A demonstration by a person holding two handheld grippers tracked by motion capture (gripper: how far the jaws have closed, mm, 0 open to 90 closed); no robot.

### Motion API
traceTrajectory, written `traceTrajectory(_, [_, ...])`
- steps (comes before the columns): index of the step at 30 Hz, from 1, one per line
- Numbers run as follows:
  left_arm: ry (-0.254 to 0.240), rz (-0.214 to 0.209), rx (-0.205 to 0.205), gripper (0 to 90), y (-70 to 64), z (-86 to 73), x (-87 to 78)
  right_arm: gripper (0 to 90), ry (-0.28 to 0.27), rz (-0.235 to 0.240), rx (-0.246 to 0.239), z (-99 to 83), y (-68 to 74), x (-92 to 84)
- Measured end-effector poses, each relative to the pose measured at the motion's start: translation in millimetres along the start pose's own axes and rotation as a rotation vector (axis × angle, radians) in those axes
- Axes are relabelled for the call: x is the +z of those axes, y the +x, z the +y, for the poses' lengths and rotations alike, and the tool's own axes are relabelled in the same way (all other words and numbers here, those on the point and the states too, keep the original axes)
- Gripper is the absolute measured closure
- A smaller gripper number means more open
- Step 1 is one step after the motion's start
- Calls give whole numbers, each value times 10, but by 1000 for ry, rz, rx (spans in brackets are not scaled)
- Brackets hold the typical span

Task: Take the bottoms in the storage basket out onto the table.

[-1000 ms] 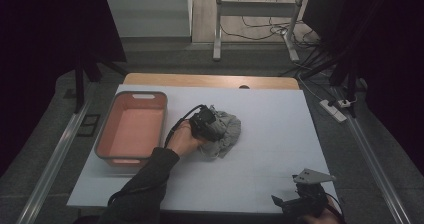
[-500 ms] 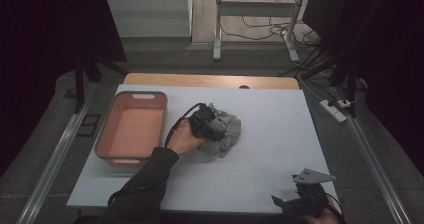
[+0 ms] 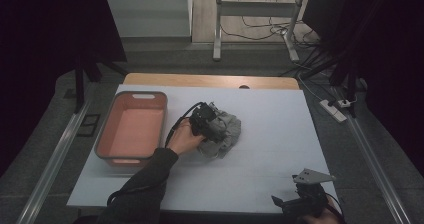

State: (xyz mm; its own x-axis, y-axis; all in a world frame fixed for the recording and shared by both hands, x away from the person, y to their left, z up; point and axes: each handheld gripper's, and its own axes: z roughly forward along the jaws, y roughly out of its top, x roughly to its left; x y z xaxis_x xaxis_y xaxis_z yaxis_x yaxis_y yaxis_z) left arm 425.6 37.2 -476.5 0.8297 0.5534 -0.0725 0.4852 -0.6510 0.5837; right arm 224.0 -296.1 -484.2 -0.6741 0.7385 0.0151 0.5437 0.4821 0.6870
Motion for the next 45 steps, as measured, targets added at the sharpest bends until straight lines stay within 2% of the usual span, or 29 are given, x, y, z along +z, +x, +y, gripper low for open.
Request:
traceTrajectory(6, [-27,0,7,0,2,-13,-62,0,1,1,1,1,3,2])
traceTrajectory(16, [-44,2,18,0,-18,-24,-161,0,2,1,-1,1,4,3])
traceTrajectory(24, [-41,2,32,0,-32,-44,-256,0,3,-1,-1,2,6,4])
traceTrajectory(30, [-56,-8,27,0,-31,-59,-334,0,6,-2,-3,3,9,4])
traceTrajectory(45, [-59,-9,33,0,-54,-89,-432,0,10,-5,-7,4,10,6])
